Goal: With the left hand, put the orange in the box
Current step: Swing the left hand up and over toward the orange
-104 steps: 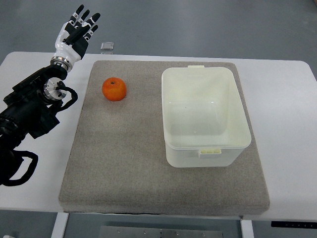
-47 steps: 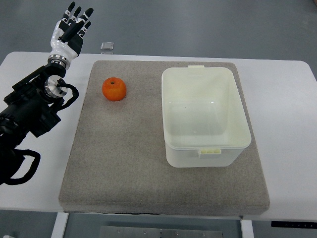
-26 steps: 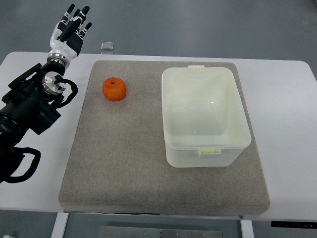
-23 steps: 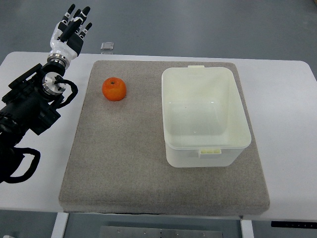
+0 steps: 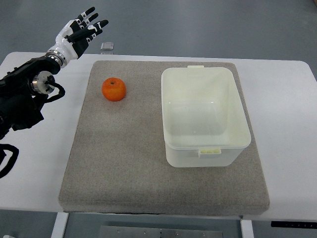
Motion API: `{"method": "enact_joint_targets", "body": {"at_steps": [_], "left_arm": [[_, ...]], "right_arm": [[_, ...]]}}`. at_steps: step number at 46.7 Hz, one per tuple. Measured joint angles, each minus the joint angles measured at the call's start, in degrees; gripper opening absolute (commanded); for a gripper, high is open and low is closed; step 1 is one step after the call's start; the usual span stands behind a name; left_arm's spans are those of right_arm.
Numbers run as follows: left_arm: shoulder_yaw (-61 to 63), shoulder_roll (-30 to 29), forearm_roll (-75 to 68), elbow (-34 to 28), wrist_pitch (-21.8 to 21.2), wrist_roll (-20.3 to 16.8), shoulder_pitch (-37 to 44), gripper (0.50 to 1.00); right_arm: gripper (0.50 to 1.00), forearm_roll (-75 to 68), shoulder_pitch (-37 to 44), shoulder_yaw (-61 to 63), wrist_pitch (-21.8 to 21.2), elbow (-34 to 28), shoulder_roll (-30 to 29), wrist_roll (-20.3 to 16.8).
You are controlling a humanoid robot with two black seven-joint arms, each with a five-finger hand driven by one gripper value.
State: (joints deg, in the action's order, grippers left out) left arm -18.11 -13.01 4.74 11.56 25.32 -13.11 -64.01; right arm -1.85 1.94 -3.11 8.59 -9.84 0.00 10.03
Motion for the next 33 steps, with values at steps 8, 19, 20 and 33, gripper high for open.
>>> {"method": "enact_joint_targets", "body": {"at_steps": [8, 19, 20, 33], "left_arm": [[9.8, -4.6, -8.5, 0.2, 8.7, 5.3, -5.2, 0.971], [16.2, -7.8, -33.0, 0.9, 9.7, 0.0, -12.2, 0.977], [16.4, -7.8, -36.6, 1.1, 9.7, -1.7, -12.8, 0.975], [19.1, -8.9, -54.5, 7.4, 9.7, -18.4, -18.1, 0.992]], "right_arm": [[0.926, 0.0, 0.0, 0.0, 0.0, 0.0, 0.0, 0.0], [0.926, 0.0, 0.0, 0.0, 0.0, 0.0, 0.0, 0.0], [0.926, 0.0, 0.0, 0.0, 0.0, 0.0, 0.0, 0.0], [0.926, 0.0, 0.0, 0.0, 0.0, 0.0, 0.0, 0.0]]}}
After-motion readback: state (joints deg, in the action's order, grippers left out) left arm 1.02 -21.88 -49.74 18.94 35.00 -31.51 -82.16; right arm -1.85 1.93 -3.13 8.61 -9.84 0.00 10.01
